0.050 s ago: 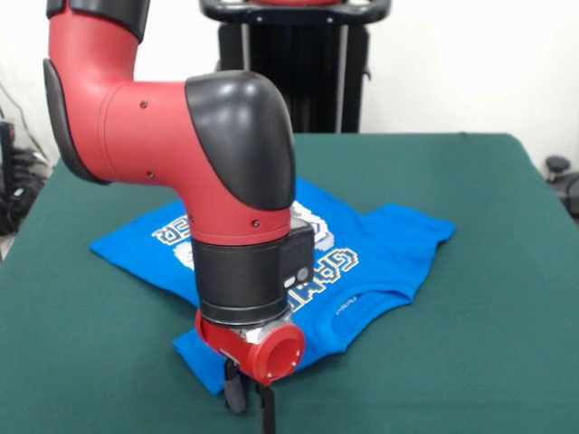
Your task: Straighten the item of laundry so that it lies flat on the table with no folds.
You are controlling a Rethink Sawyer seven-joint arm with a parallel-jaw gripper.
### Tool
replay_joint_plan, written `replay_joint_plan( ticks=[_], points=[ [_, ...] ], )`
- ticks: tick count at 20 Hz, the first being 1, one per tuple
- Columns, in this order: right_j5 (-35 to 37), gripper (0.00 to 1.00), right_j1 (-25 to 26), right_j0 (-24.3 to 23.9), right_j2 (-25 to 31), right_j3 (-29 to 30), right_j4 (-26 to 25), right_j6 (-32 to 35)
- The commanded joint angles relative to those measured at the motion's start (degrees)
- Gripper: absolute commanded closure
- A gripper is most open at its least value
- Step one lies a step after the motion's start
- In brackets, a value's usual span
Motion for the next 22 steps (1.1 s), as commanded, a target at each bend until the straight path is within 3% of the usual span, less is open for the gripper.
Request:
replay_joint_plan(
  ticks=[1,12,22],
  points=[
    [6.5,0.00,-4.0,2.5,0.9,9.8,-0.8,1.9],
    [9.8,0.00,-16.6,1.1,1.6,22.8,0.7,2.6],
    [9.6,0.00,-15.0,-0.6,2.4,21.7,-0.1,1.1]
  ],
)
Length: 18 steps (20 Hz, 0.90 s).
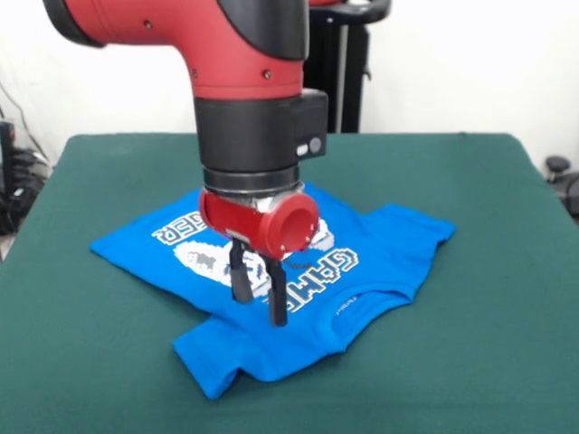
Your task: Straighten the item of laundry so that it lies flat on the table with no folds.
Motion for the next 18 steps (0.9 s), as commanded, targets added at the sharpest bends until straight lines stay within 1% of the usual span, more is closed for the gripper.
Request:
replay_joint_plan(
  ticks=[1,7,11,16,18],
  points=[
    [5.5,0.00,1.8,0.0,2.5,6.6,-0.1,1.1],
    [1.8,0.00,5.6,0.9,1.7,4.2,-1.2,1.9],
    [0.6,0.00,7.6,1.8,1.0,2.4,-1.4,2.6],
    [-1.2,0.00,8.4,3.2,-0.1,2.7,-1.5,4.0],
    [-0.5,0.00,8.3,3.4,-0.5,2.6,-1.6,3.7]
  ],
)
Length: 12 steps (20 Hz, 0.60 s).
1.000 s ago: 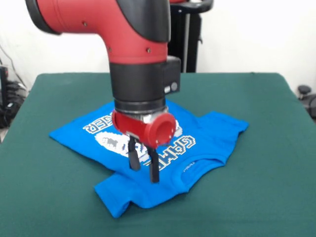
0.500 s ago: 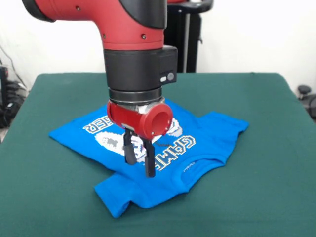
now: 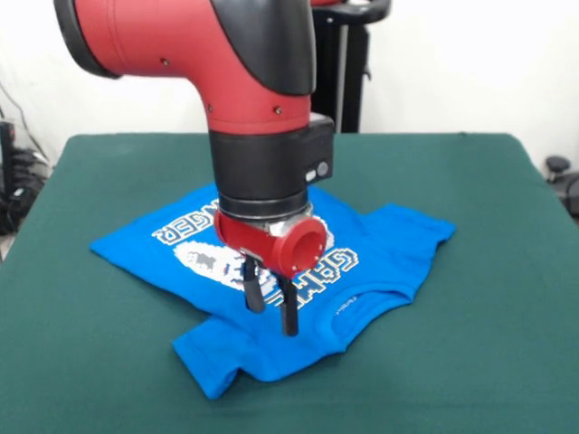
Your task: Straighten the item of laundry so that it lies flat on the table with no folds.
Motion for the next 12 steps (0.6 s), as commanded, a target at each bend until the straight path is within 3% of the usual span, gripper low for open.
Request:
replay_joint_plan(
  ticks=[1,12],
  points=[
    [-0.1,0.00,4.6,2.9,-0.3,2.7,-1.5,3.6],
    [3.2,0.00,7.3,4.1,-5.2,-2.2,-2.0,2.7]
  ],
)
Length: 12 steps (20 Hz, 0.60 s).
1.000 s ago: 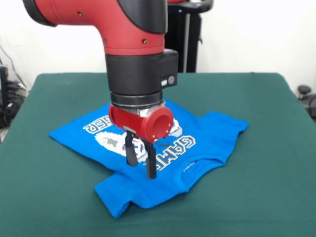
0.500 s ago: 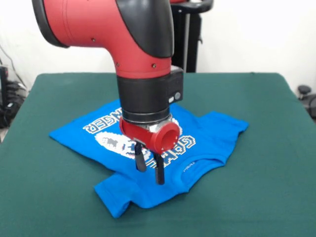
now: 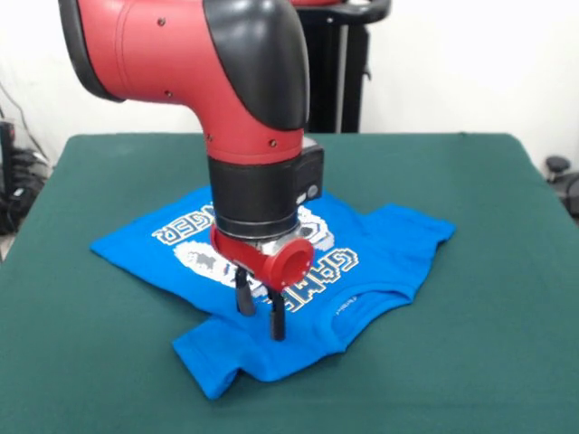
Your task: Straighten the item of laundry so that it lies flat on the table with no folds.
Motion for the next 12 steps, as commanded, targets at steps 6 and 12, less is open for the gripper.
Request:
replay_joint_plan(
  ticks=[6,12],
  points=[
    [1.7,0.00,6.9,4.0,-3.8,-4.4,-1.4,3.7],
    [1.6,0.00,6.7,4.1,-4.5,-4.9,-0.7,3.7]
  ],
)
